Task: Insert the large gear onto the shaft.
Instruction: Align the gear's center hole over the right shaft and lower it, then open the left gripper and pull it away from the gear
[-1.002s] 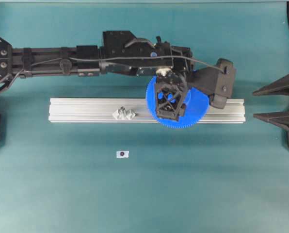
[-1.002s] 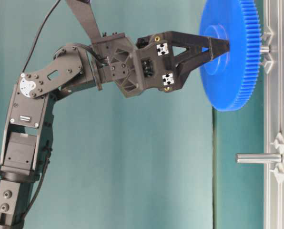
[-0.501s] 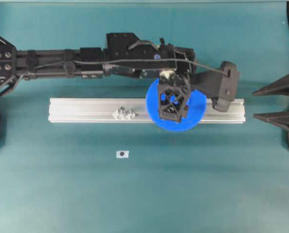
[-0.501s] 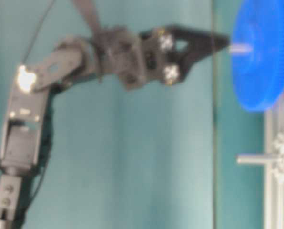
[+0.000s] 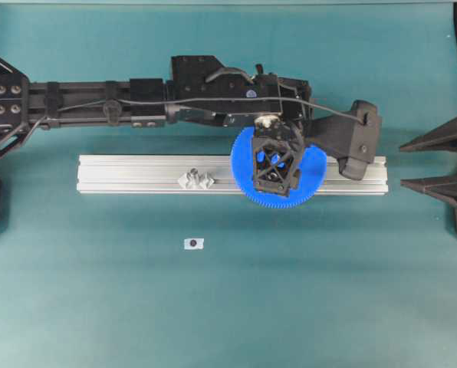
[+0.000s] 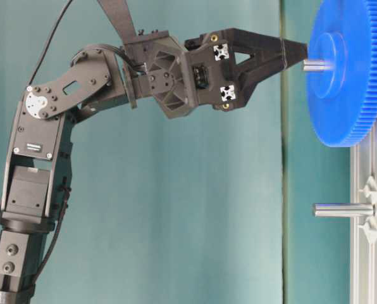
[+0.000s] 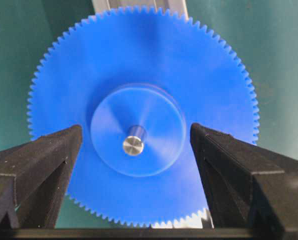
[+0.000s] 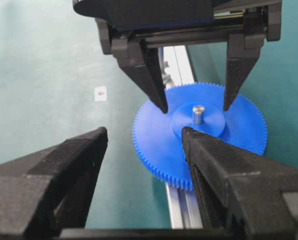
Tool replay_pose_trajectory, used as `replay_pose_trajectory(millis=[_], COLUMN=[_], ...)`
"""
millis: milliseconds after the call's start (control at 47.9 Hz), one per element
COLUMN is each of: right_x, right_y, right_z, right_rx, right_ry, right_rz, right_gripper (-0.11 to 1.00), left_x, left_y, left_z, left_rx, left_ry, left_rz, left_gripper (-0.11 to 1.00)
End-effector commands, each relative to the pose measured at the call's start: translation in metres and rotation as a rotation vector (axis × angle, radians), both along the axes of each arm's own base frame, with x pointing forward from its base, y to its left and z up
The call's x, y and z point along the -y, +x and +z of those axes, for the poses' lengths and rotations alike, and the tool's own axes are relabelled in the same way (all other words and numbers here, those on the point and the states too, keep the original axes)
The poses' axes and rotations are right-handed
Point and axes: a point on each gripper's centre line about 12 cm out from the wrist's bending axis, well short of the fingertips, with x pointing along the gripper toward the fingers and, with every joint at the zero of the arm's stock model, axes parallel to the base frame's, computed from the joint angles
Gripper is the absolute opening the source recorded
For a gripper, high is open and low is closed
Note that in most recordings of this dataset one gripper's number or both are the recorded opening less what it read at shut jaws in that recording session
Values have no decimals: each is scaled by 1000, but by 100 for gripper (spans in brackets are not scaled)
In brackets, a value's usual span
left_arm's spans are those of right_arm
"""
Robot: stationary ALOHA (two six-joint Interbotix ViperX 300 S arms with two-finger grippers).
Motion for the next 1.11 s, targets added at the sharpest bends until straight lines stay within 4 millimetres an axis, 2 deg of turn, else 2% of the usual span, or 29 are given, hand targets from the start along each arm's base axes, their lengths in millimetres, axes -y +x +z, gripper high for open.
replay_pose_trajectory(millis=[0, 292, 522, 585, 835, 981, 1086], right_x=[0, 0, 0, 0, 1, 3, 6], right_y=[2, 2, 0, -1, -9, -10, -10], right_z=[11, 12, 12, 12, 11, 11, 10], right_rx=[29, 31, 32, 35, 15, 10, 7], right_ry=[6, 6, 5, 0, -1, -5, -11], right_rz=[1, 1, 1, 1, -13, -25, -39], right_gripper=[70, 70, 70, 70, 70, 70, 70], left_x=[0, -10, -19, -23, -20, -18, -16], left_y=[1, -6, -18, -25, -49, -65, -79], left_z=[36, 50, 72, 78, 82, 99, 103], left_rx=[83, 89, 124, 132, 124, 224, 282], left_ry=[7, -2, -8, -7, -16, -26, -32], left_rz=[4, 52, 94, 105, 122, 156, 170], left_gripper=[88, 88, 88, 88, 88, 88, 88])
